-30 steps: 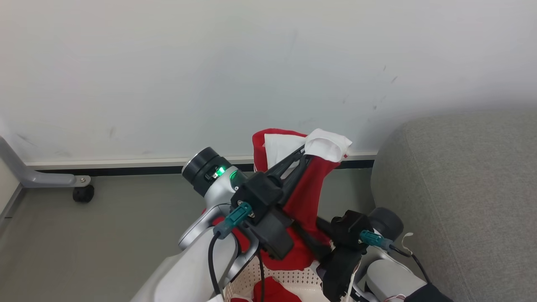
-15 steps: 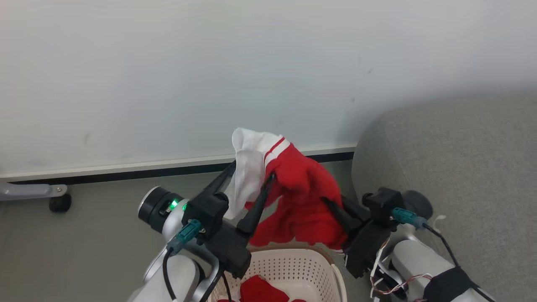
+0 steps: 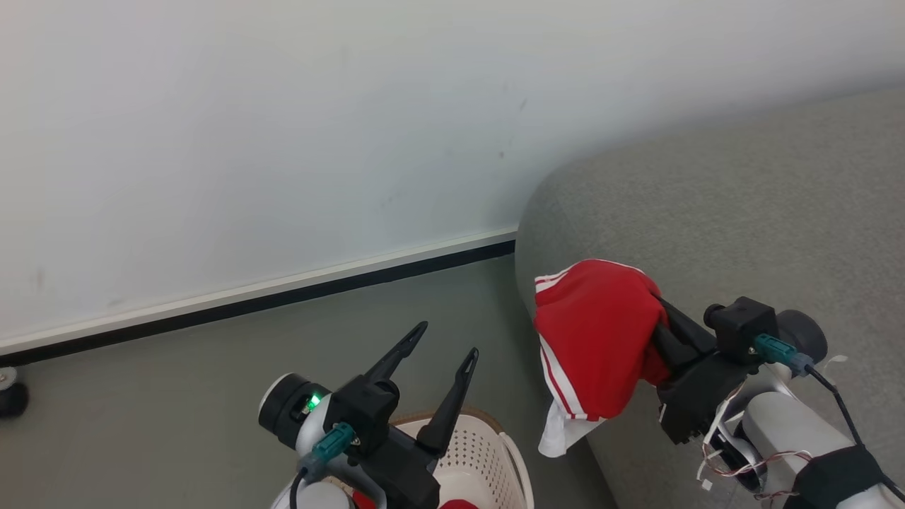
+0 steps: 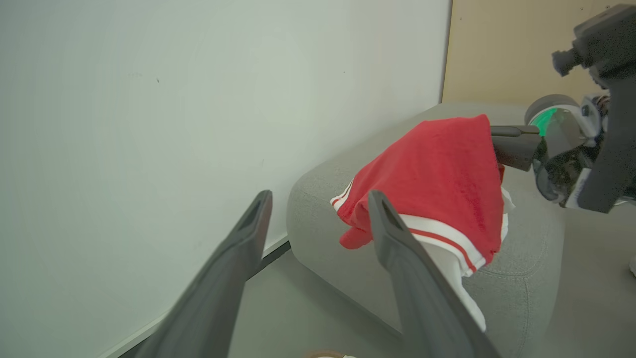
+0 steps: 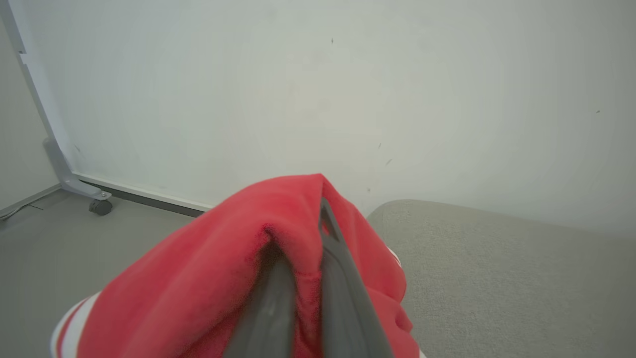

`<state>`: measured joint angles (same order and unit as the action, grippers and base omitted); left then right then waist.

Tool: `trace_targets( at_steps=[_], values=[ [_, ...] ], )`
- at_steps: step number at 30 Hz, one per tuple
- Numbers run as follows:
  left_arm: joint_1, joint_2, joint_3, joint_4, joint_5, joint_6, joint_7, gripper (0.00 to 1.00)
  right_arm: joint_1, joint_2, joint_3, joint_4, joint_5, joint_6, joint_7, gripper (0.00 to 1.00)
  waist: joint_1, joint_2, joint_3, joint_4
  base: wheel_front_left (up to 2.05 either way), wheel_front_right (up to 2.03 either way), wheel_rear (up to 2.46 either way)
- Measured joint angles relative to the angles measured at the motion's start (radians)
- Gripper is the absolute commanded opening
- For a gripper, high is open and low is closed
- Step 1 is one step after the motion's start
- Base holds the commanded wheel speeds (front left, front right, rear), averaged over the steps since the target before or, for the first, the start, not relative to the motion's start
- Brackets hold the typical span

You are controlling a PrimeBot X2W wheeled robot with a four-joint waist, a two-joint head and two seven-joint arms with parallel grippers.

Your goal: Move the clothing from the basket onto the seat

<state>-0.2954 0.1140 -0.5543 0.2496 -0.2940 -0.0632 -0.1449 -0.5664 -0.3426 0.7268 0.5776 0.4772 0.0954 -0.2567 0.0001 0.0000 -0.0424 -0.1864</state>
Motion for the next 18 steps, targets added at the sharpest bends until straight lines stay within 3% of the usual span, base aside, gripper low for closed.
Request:
trace_targets(
  at_steps=[10, 18],
  values=[
    [0.042, -0.016, -0.034, -0.014, -0.002, -0.007, -0.028, 1.0, 0.015, -0.045, -0.03, -0.045, -0.005, -0.025, 0.0, 0.0, -0.0001, 0.0, 0.022, -0.127, 0.0, 0.0, 0.0],
    [0.04, -0.022, -0.072, -0.061, 0.016, -0.007, -0.031, 1.0, -0.117, -0.079, -0.112, -0.034, 0.001, -0.025, 0.0, 0.0, 0.0, 0.0001, 0.085, -0.2, 0.0, 0.0, 0.0]
  ],
)
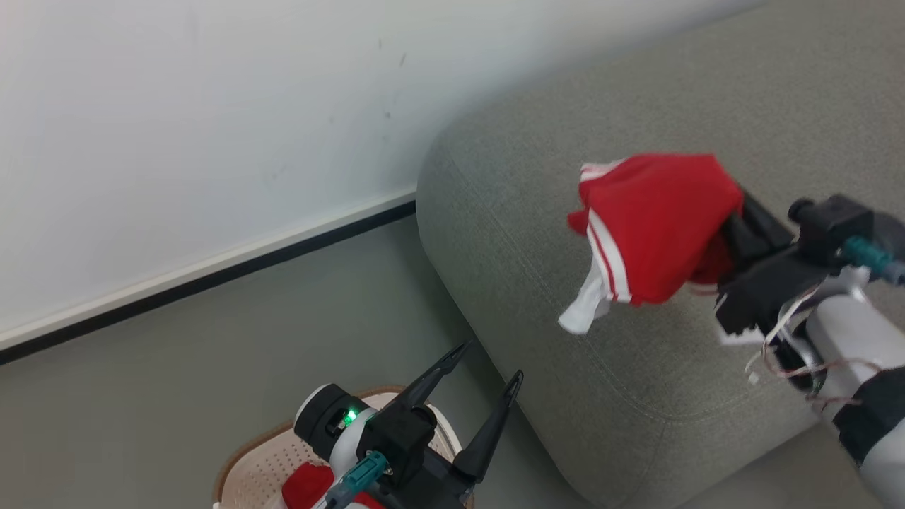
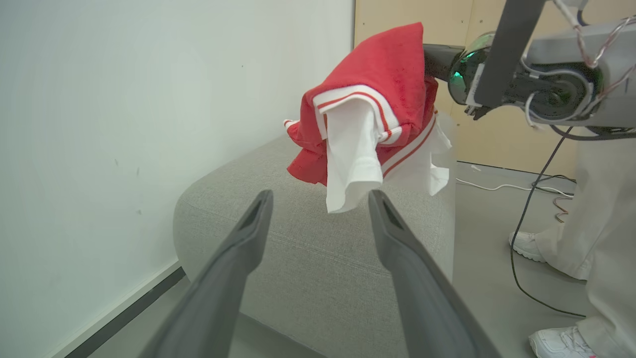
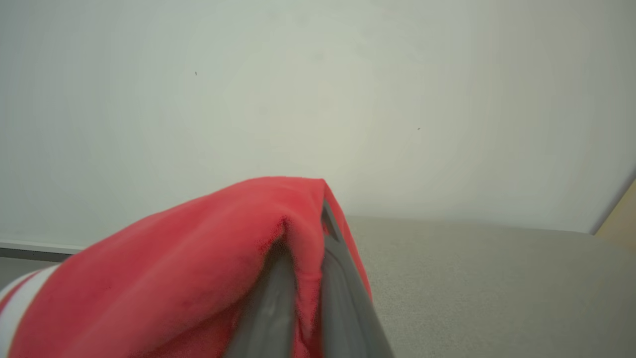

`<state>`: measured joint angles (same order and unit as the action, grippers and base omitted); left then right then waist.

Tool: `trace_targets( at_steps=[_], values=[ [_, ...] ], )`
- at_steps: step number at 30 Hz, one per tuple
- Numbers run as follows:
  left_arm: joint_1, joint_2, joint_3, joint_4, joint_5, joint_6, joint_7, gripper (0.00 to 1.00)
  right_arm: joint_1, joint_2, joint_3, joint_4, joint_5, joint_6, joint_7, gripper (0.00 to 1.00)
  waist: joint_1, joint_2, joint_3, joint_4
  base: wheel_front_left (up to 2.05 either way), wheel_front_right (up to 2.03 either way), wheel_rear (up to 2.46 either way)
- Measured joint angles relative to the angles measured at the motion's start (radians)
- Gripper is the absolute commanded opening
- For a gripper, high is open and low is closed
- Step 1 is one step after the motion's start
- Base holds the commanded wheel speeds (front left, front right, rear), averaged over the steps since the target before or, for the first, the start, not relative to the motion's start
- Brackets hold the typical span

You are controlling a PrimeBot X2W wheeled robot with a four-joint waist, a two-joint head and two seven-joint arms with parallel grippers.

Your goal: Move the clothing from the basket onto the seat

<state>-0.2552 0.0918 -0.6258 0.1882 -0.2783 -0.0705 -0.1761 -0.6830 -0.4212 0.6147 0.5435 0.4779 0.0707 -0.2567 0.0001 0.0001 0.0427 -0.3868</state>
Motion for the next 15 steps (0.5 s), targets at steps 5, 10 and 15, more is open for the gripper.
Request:
trace_targets(
  at_steps=[5, 10, 15],
  values=[
    [-0.032, 0.002, -0.009, -0.025, 0.027, -0.001, 0.016, 1.0, -0.176, -0.01, -0.059, 0.055, 0.024, 0.009, 0.0, 0.0, 0.0001, 0.0, 0.066, -0.011, 0.0, 0.0, 0.0],
    [-0.061, 0.003, -0.013, -0.042, 0.036, -0.002, 0.026, 1.0, -0.306, -0.054, -0.106, 0.132, 0.026, 0.009, 0.01, 0.0, 0.0001, 0.0, 0.12, -0.006, 0.0, 0.0, 0.0],
    [-0.102, 0.009, -0.013, -0.081, 0.051, -0.002, 0.051, 1.0, -0.404, -0.091, -0.145, 0.231, 0.039, 0.009, 0.027, 0.0, 0.0002, 0.0001, 0.195, 0.027, 0.0, 0.0, 0.0]
  ],
)
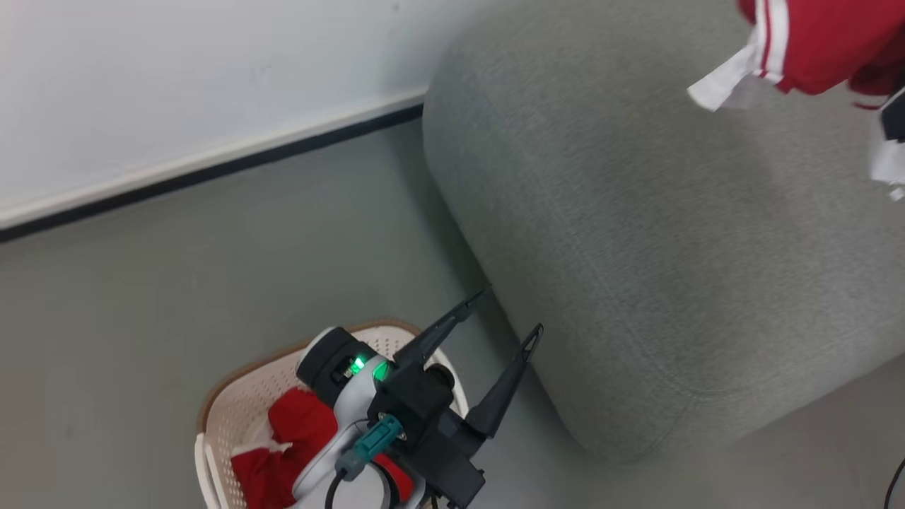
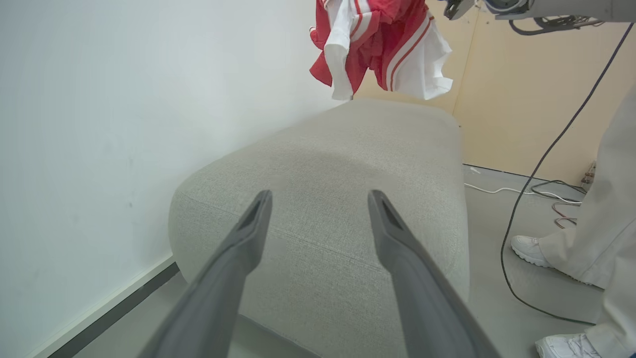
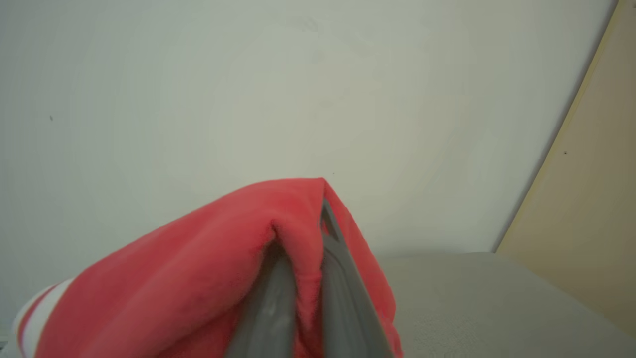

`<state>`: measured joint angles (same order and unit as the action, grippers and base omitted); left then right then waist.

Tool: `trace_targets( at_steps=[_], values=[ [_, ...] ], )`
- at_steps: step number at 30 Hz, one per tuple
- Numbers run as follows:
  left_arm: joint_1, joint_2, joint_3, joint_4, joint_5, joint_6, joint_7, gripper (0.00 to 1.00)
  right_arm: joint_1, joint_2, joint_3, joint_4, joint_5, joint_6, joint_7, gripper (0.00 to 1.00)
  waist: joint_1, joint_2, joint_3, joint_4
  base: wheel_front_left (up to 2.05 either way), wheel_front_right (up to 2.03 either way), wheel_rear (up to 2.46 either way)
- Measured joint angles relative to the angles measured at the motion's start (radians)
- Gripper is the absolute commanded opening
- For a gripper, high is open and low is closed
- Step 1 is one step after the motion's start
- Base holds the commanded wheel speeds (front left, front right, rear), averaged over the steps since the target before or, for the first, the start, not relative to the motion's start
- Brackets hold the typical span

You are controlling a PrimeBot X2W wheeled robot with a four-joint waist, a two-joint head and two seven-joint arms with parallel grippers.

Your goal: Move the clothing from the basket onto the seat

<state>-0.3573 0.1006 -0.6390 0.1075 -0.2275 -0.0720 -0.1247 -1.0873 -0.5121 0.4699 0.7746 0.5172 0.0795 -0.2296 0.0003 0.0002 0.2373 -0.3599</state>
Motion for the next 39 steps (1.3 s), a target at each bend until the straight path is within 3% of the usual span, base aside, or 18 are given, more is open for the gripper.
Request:
trace_targets(
  at_steps=[7, 14, 28, 32, 35, 37, 38, 39],
  values=[
    [-0.038, 0.024, 0.003, -0.046, 0.017, 0.0, 0.033, 1.0, -0.079, -0.041, -0.012, 0.113, -0.009, -0.001, 0.004, 0.0, -0.0002, 0.0, 0.082, 0.062, 0.0, 0.0, 0.0],
    [-0.083, 0.032, -0.002, -0.09, 0.048, -0.008, 0.066, 1.0, -0.094, -0.079, -0.03, 0.176, -0.023, -0.028, 0.002, 0.0, -0.0001, 0.0, 0.173, 0.119, 0.0, 0.0, 0.0],
    [-0.2, 0.072, 0.025, -0.161, 0.086, -0.009, 0.124, 1.0, -0.168, -0.038, -0.036, 0.198, -0.023, -0.052, -0.01, 0.0, 0.0, 0.0001, 0.371, 0.163, 0.0, 0.0, 0.0],
    [-0.238, 0.082, 0.035, -0.162, 0.102, -0.015, 0.129, 1.0, -0.186, -0.027, -0.036, 0.207, -0.023, -0.052, -0.019, 0.18, -0.0002, 0.0001, 0.423, 0.156, 0.0, 0.0, 0.0],
    [-0.252, 0.09, 0.041, -0.153, 0.105, -0.017, 0.129, 1.0, -0.186, -0.005, -0.032, 0.225, -0.024, -0.046, -0.02, 0.43, -0.0001, 0.0001, 0.454, 0.148, 0.0, 0.0, 0.0],
    [-0.256, 0.096, 0.044, -0.146, 0.105, -0.017, 0.129, 1.0, -0.185, 0.007, -0.03, 0.233, -0.024, -0.044, -0.02, 0.93, -0.0001, 0.0001, 0.467, 0.139, 0.0, 0.0, 0.0],
    [-0.256, 0.098, 0.046, -0.142, 0.105, -0.017, 0.129, 1.0, -0.184, 0.013, -0.03, 0.237, -0.024, -0.043, -0.02, 1.0, -0.0001, 0.0001, 0.471, 0.133, 0.0, 0.0, 0.0],
    [-0.257, 0.1, 0.046, -0.137, 0.105, -0.017, 0.128, 1.0, -0.182, 0.017, -0.03, 0.24, -0.024, -0.039, -0.02, 1.0, -0.0001, 0.0, 0.473, 0.128, 0.0, 0.0, 0.0]
  ],
)
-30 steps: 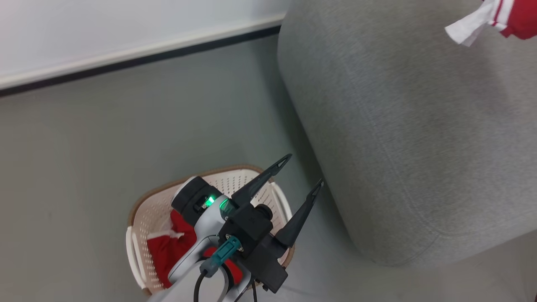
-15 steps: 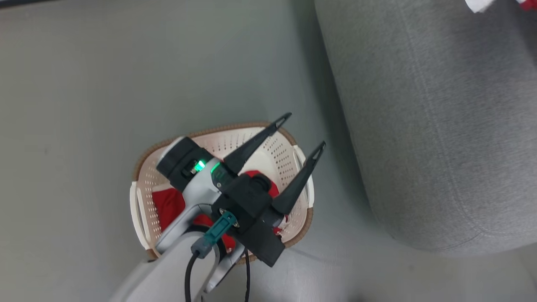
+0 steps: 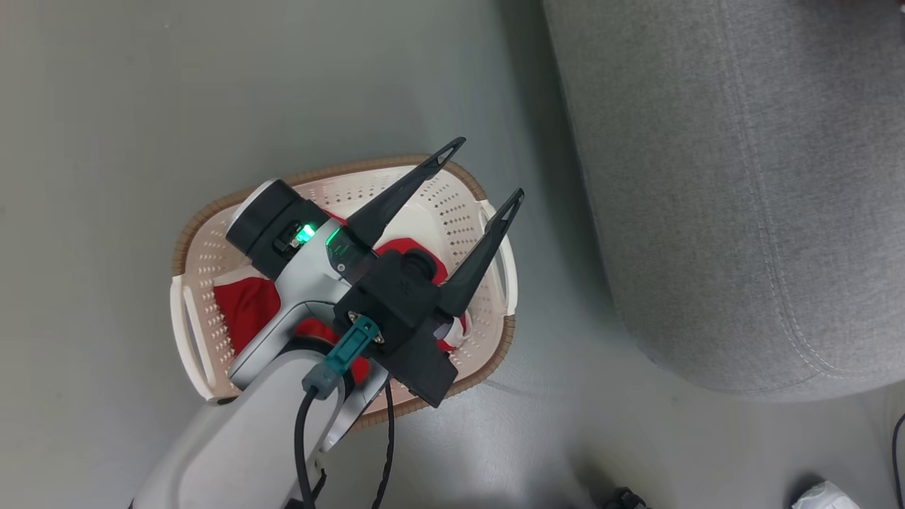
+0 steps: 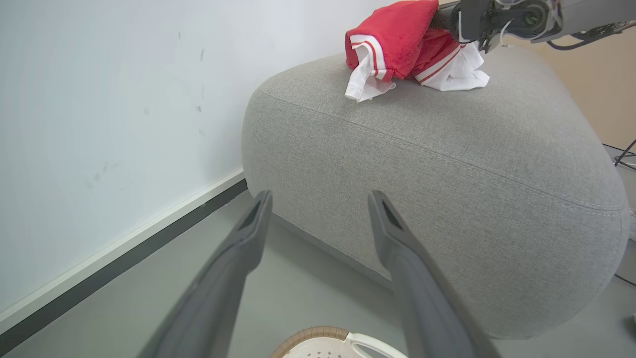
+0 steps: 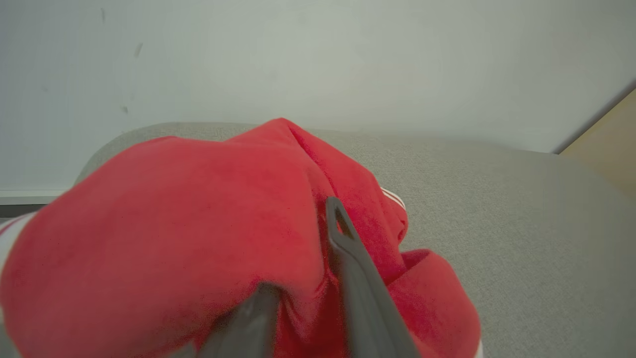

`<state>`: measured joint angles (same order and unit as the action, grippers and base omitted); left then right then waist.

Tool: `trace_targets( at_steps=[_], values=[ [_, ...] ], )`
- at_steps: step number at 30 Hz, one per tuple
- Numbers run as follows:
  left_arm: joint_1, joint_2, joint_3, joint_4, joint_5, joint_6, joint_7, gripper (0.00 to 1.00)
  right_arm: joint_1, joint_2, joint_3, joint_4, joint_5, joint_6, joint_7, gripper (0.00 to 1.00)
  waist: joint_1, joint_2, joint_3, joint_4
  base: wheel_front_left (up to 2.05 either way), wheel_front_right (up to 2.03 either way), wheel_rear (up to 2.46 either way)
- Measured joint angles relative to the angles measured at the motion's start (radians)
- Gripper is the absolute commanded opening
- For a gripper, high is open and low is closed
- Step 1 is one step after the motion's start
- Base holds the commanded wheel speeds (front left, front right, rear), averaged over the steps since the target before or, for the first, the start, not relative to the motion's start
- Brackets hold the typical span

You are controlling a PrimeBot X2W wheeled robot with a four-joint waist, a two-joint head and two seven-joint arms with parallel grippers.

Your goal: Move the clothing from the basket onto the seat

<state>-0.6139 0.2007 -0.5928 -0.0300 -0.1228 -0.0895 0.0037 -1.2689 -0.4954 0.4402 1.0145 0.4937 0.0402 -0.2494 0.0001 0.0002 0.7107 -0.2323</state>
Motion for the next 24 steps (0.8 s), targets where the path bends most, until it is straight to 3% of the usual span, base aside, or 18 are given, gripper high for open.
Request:
trace_targets(
  at_steps=[9, 24],
  values=[
    [-0.002, 0.004, 0.009, 0.046, -0.005, 0.0, -0.03, 1.0, 0.063, 0.012, 0.0, -0.005, 0.0, 0.028, -0.004, 1.0, -0.0002, -0.0001, -0.021, -0.031, 0.0, 0.0, 0.0],
    [0.061, -0.004, 0.051, 0.148, -0.065, 0.01, -0.126, 1.0, 0.322, 0.071, 0.019, -0.156, -0.022, 0.049, -0.005, 1.0, -0.0003, -0.0002, -0.158, -0.058, 0.0, 0.0, 0.0]
  ],
)
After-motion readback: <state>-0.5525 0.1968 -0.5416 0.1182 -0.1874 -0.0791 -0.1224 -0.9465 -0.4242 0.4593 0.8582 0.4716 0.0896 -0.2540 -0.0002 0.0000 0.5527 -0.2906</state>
